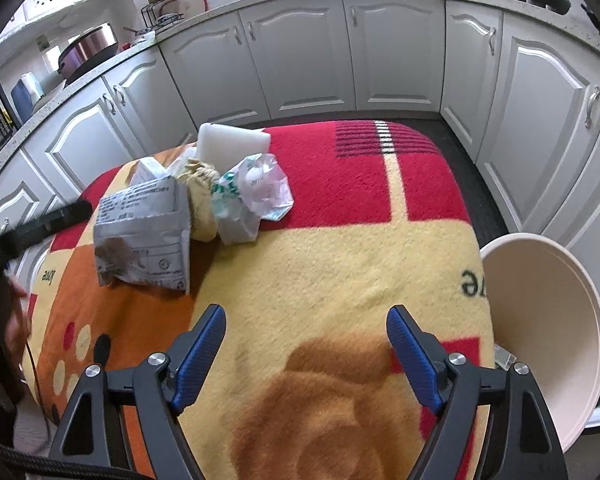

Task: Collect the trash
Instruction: 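Grasp the silver snack bag with the left tool while the right tool grasps the clear plastic wrapper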

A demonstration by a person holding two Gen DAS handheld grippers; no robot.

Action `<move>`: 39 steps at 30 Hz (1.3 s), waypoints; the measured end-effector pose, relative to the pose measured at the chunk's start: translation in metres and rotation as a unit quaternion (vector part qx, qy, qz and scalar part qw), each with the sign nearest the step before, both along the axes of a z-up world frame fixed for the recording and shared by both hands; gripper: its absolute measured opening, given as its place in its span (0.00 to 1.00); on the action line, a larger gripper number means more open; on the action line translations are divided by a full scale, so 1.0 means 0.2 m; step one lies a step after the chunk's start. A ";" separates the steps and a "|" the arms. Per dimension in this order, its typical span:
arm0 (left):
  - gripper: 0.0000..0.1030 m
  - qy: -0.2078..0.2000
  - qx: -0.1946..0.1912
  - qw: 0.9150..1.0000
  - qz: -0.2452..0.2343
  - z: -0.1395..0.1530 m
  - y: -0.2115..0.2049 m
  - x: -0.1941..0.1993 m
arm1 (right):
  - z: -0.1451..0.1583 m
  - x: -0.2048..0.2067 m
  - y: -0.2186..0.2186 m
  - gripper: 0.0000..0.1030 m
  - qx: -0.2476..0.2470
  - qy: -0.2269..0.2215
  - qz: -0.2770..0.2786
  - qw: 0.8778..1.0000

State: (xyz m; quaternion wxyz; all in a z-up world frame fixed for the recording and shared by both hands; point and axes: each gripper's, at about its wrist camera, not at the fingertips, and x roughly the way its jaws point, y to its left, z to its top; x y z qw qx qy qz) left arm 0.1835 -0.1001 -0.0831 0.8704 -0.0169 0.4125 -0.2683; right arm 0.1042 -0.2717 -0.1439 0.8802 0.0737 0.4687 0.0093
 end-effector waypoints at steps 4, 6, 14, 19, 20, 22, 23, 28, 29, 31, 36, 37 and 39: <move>0.81 0.032 0.029 0.999 -0.031 -0.04 -0.10 0.12 | -0.01 0.04 -0.04 0.78 0.003 0.003 -0.012 1.000; 0.81 0.065 0.036 0.996 -0.048 -0.10 -0.13 0.13 | 0.00 0.06 -0.06 0.78 0.007 0.001 -0.015 1.000; 0.81 0.096 0.067 0.988 -0.100 -0.17 -0.07 -0.13 | 0.03 0.21 -0.07 0.78 0.032 -0.013 -0.004 0.999; 0.81 0.097 0.098 0.983 -0.119 -0.19 -0.07 -0.22 | 0.03 0.36 -0.03 0.78 0.076 -0.014 0.004 0.997; 0.81 0.097 0.095 0.983 -0.123 -0.18 -0.07 -0.22 | 0.03 0.37 -0.02 0.78 0.083 -0.014 0.007 0.996; 0.81 0.090 0.092 0.983 -0.128 -0.17 -0.08 -0.22 | 0.02 0.39 0.01 0.78 0.102 -0.012 0.012 0.995; 0.81 0.089 0.096 0.983 -0.128 -0.17 -0.09 -0.22 | 0.01 0.41 0.02 0.78 0.112 -0.012 0.015 0.994; 0.81 0.112 0.110 0.979 -0.131 -0.24 -0.18 -0.17 | -0.05 0.49 0.08 0.40 0.134 0.004 0.037 0.990; 0.80 0.112 0.110 0.979 -0.131 -0.24 -0.18 -0.17 | -0.06 0.49 0.08 0.35 0.139 0.006 0.038 0.990; 0.75 0.113 0.104 0.980 -0.124 -0.23 -0.18 -0.18 | -0.05 0.45 0.07 0.29 0.132 -0.003 0.033 0.991; 0.40 0.114 0.110 0.978 -0.132 -0.23 -0.17 -0.27 | 0.08 0.28 0.00 0.18 0.113 -0.043 0.026 0.992; 0.34 0.117 0.103 0.979 -0.131 -0.22 -0.15 -0.29 | 0.11 0.23 -0.02 0.18 0.106 -0.050 0.025 0.993; 0.28 0.128 0.087 0.980 -0.122 -0.21 -0.12 -0.31 | 0.13 0.16 -0.04 0.17 0.101 -0.054 0.025 0.993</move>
